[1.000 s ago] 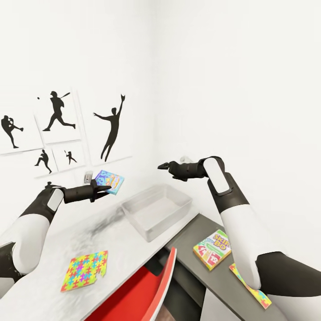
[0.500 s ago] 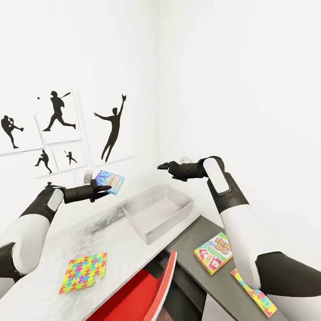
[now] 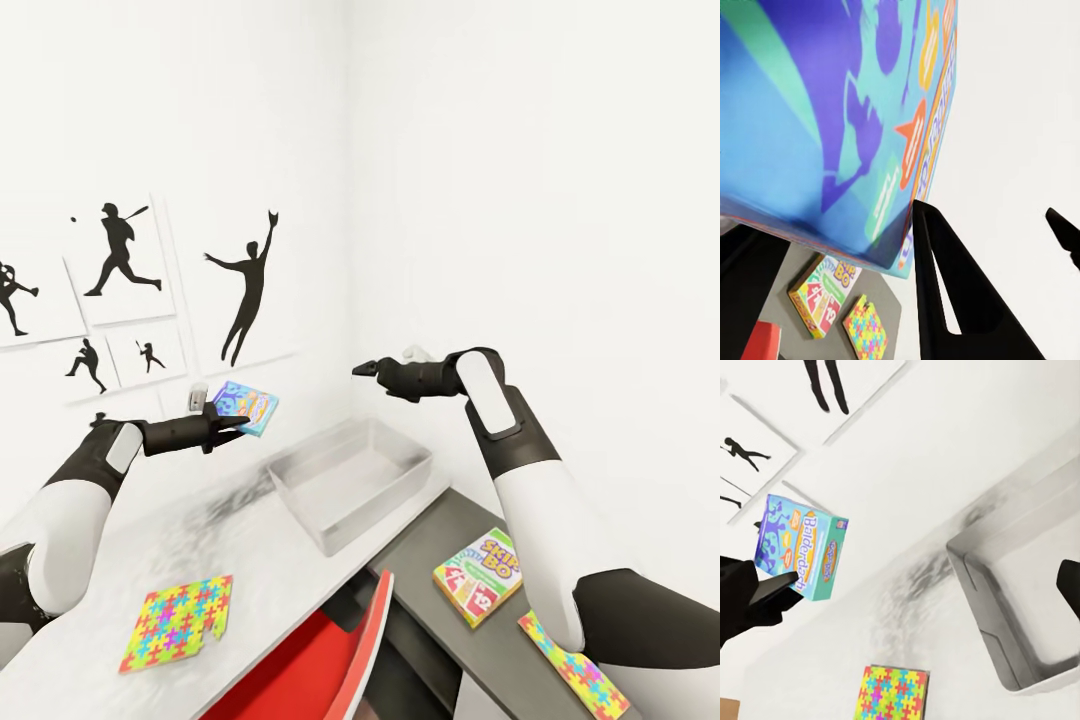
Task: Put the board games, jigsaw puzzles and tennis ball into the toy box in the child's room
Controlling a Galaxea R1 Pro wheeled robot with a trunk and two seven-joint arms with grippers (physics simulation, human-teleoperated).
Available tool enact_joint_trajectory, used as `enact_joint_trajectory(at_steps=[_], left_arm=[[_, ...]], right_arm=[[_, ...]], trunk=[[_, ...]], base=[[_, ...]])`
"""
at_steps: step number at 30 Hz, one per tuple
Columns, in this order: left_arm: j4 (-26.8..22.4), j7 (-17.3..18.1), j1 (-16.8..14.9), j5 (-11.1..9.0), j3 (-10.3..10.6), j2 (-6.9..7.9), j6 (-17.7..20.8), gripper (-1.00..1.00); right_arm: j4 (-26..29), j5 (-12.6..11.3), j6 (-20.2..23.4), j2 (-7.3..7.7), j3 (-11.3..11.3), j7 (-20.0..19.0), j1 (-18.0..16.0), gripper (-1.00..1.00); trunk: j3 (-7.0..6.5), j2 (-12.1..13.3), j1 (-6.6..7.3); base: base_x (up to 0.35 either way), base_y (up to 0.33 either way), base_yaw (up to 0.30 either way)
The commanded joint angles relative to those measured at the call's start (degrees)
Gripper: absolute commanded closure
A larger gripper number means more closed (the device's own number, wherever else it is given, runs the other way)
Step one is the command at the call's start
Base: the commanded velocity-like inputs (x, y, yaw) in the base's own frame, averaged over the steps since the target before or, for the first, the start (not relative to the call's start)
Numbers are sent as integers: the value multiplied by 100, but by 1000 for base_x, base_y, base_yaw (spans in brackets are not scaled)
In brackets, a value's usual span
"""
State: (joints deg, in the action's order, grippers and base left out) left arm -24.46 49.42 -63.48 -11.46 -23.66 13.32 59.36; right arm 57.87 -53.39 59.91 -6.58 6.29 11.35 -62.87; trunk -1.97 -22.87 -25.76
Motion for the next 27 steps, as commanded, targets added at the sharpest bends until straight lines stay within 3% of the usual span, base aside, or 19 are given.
enact_joint_trajectory(at_steps=[1, 21, 27], left_arm=[[2, 23, -2, 30, -25, -4, 14, 100], [2, 24, -1, 30, -25, -14, 14, 100], [2, 24, 0, 30, -25, -14, 14, 100]], right_arm=[[16, -57, 9, 1, 3, 60, 0, -100], [30, -93, 9, 7, -5, 60, 0, -100], [32, -96, 9, 2, -5, 59, 1, -100]], trunk=[[3, -5, -2], [3, -5, -2], [-5, -5, -2]], base=[[11, 2, 0], [96, 0, 0], [14, 0, 111]])
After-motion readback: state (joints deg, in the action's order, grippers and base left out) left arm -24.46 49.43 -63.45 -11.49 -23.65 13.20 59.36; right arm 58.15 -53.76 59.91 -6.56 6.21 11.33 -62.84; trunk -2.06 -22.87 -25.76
